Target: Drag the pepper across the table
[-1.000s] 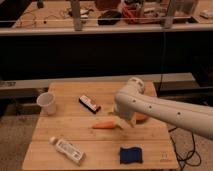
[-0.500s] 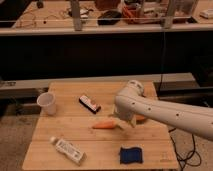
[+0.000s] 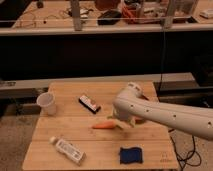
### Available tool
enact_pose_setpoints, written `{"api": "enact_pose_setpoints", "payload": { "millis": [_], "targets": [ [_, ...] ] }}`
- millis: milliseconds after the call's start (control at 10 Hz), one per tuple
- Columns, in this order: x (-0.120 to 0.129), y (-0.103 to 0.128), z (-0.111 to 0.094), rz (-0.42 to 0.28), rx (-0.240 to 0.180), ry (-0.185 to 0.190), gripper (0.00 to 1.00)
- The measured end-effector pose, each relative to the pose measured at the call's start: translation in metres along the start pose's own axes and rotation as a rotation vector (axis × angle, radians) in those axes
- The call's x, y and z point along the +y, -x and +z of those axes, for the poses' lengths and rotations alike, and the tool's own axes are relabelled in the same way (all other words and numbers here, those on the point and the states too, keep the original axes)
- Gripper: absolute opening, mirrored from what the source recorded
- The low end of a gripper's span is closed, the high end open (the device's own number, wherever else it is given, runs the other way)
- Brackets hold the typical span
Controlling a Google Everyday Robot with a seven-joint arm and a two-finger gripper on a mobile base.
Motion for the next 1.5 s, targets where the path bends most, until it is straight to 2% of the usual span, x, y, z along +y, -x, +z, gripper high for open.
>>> {"api": "enact_pose_setpoints", "payload": {
  "millis": [1000, 1500],
  "targets": [
    [-0.008, 0.004, 0.019, -0.107, 0.0, -0.008, 0.8],
    [-0.01, 0.005, 0.026, -0.114, -0.003, -0.015, 0.8]
  ]
}}
